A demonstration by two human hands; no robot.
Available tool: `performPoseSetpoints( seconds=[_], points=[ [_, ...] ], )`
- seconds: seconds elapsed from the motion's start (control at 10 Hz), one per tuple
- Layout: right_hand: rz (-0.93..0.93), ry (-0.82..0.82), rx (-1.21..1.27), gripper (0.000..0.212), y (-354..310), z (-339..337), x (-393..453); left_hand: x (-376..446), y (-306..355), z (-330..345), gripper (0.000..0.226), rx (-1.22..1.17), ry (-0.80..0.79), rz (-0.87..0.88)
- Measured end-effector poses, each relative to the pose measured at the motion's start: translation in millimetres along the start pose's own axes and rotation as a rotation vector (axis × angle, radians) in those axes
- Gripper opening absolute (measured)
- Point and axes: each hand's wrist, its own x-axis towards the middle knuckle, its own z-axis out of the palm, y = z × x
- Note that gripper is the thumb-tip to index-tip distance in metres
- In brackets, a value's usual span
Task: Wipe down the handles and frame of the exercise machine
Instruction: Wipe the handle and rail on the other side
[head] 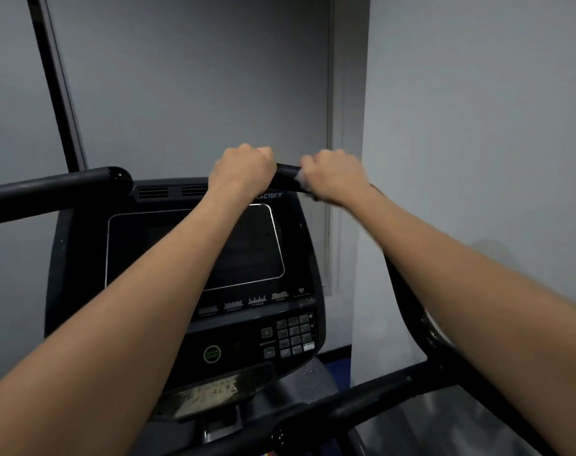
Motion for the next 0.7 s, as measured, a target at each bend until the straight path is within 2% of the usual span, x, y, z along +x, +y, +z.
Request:
performPoseSetpoints(
  seconds=[0.1, 0.2, 0.3, 0.4, 0.5, 0.6, 0.7],
  points=[
    [-0.198, 0.337, 0.095, 0.047, -14, 18, -21, 2, -5, 2, 0.027, -0.003, 0.019, 0.008],
    [-0.331, 0.4, 0.02, 0.046, 29, 29, -36, 5, -7, 5, 0.015, -0.103, -0.014, -0.022],
    [-0.1, 0.382, 0.039, 0.054, 64, 34, -48, 2, -8, 5, 0.013, -0.102, 0.002, -0.013],
    [0.263, 0.185, 0.22, 0.053, 91, 33, -48, 4, -8, 7, 0.018, -0.145, 0.013, 0.004],
    [0.251, -0.1, 0.239, 0.027, 85, 9, -35, -2, -1, 4, 0.021, -0.102, 0.05, -0.038],
    [0.082, -0.091, 0.105, 0.023, 47, -5, -18, -7, 9, 0, 0.041, -0.04, 0.044, -0.045],
    [-0.106, 0.109, 0.014, 0.031, 6, -1, -14, -5, 7, -3, 0.045, 0.094, 0.03, 0.004]
  ],
)
